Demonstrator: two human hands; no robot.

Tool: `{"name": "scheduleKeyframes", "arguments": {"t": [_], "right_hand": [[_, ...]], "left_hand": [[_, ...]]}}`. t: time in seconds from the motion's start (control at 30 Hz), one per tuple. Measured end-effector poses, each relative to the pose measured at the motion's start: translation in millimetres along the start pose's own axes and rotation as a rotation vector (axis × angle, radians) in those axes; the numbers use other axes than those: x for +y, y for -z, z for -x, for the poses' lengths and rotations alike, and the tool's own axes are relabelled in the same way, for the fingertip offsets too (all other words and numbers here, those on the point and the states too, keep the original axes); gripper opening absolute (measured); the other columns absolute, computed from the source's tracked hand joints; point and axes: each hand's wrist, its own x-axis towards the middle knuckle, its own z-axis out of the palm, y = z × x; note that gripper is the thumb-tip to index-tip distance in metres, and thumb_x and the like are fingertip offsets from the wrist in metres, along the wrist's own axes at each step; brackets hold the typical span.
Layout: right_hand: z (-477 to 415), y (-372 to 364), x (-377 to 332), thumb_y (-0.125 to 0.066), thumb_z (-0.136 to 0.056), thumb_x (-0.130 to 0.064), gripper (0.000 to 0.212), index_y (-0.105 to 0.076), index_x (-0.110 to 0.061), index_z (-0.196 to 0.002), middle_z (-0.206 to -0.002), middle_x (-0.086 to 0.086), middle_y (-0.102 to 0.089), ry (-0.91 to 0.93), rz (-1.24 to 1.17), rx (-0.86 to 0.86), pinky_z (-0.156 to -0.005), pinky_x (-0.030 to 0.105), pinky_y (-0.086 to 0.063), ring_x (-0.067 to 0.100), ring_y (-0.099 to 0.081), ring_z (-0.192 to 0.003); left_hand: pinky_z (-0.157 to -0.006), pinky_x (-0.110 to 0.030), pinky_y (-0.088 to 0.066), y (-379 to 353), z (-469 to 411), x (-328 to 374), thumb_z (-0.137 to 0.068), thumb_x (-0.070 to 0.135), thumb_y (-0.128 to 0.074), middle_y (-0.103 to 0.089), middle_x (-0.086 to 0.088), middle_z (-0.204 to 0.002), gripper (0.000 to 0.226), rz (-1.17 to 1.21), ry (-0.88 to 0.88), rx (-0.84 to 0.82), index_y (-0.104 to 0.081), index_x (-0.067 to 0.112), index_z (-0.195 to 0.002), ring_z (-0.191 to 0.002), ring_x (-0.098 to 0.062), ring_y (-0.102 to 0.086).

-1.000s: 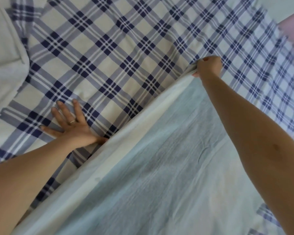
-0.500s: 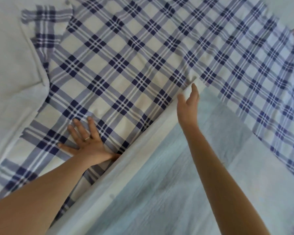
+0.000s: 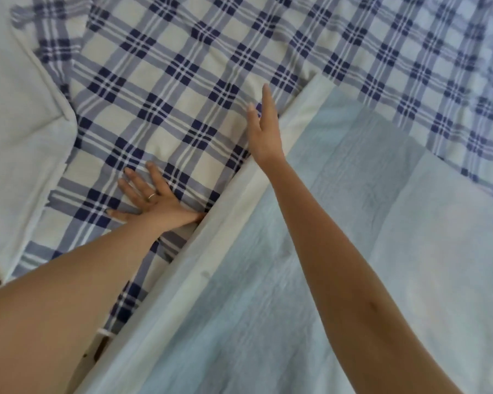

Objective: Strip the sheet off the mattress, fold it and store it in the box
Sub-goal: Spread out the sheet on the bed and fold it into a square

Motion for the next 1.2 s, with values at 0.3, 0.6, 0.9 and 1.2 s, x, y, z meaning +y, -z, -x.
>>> {"name": "scheduleKeyframes", "arguments": {"t": [0.3, 0.6, 0.9, 1.2], "right_hand": [[227.0, 35.3, 89.5, -0.014, -0.089, -0.051, 0.074, -0.014, -0.013, -0.152, -0.16, 0.002, -0.01, -0.206, 0.574, 0.241, -0.118, 0.03, 0.011, 0.015, -0.001, -0.147], [259.9, 227.4, 227.9, -0.019, -0.095, -0.055, 0.062, -0.011, -0.034, -0.152, -0.16, -0.006, -0.008, -0.396, 0.863, 0.266, -0.119, 0.041, -0.001, 0.016, -0.008, -0.147], [307.0, 132.7, 164.3, -0.031, -0.092, -0.05, 0.064, -0.017, -0.029, -0.151, -0.16, 0.0, -0.011, -0.076, 0.847, 0.184, -0.108, 0.071, -0.001, 0.034, -0.009, -0.146], [368.8, 145.0, 206.8, -0.01, -0.084, -0.07, 0.069, -0.001, -0.048, -0.148, -0.159, -0.016, 0.002, -0.251, 0.859, 0.18, -0.108, 0.069, 0.004, 0.03, 0.001, -0.147]], "left_hand": [[-0.111, -0.06, 0.003, -30.8, 29.5, 20.5, -0.08, 0.04, -0.072, 0.02, -0.014, -0.155, 0.105, 0.237, -0.142, 0.388, 0.003, 0.015, -0.149, -0.144, -0.029, 0.018], [-0.109, -0.062, -0.006, -200.3, 93.3, 70.1, -0.086, 0.048, -0.035, -0.029, -0.001, -0.154, 0.061, -0.408, -1.15, 0.677, -0.041, 0.024, -0.142, -0.142, -0.02, -0.026], [-0.108, -0.064, -0.006, -208.3, 95.5, 74.1, -0.086, 0.047, -0.029, -0.023, 0.001, -0.156, 0.064, -0.515, -1.07, 0.717, -0.03, 0.027, -0.147, -0.143, -0.019, -0.022], [-0.109, -0.062, -0.011, -208.5, 88.4, 52.4, -0.089, 0.043, -0.019, -0.03, 0.003, -0.153, 0.061, -0.453, -1.112, 0.752, -0.034, 0.026, -0.146, -0.141, -0.018, -0.026]]}}
